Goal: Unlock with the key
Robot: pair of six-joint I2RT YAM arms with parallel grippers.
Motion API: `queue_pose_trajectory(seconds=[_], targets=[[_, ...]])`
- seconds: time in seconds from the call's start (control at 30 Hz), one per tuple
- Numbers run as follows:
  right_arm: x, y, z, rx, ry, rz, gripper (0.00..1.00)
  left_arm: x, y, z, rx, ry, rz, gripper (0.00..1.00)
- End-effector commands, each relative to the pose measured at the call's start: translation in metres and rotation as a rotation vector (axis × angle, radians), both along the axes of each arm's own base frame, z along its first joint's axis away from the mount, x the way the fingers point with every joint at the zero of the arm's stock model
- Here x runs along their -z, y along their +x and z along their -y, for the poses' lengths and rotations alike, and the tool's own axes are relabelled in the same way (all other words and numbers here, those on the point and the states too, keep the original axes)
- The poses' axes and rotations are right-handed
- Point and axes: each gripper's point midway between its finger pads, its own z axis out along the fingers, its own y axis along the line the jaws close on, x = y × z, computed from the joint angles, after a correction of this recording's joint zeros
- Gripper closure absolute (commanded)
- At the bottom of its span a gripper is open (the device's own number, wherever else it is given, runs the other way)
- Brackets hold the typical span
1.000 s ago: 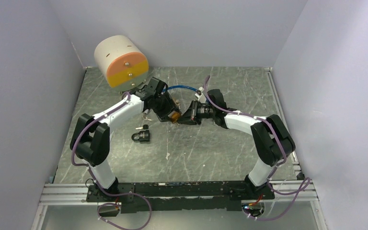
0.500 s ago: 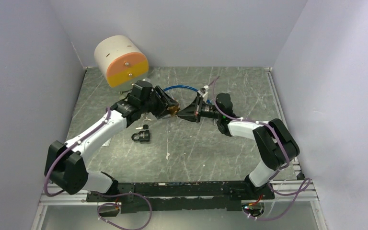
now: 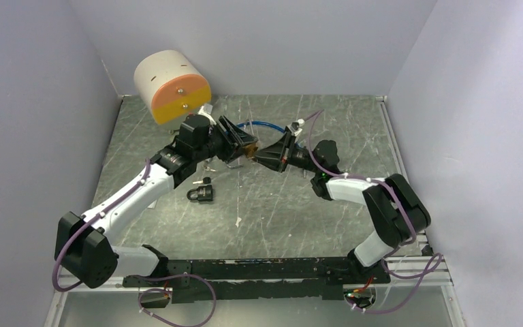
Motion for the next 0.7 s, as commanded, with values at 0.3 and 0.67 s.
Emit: queue_pose_trajectory(seconds=[0.3,0.67], targets=[[0.017,0.015,0.063,0.257,-0.538,0.56,0.39,-0.029,-0.01,-0.01,0.128,0.184,0.435,0.98],[-0.041,0.02,0.055,0.268,-0.447,0.78,0.42,-0.107,-0.075,0.017,0.463,-0.028,0.795,0.97]])
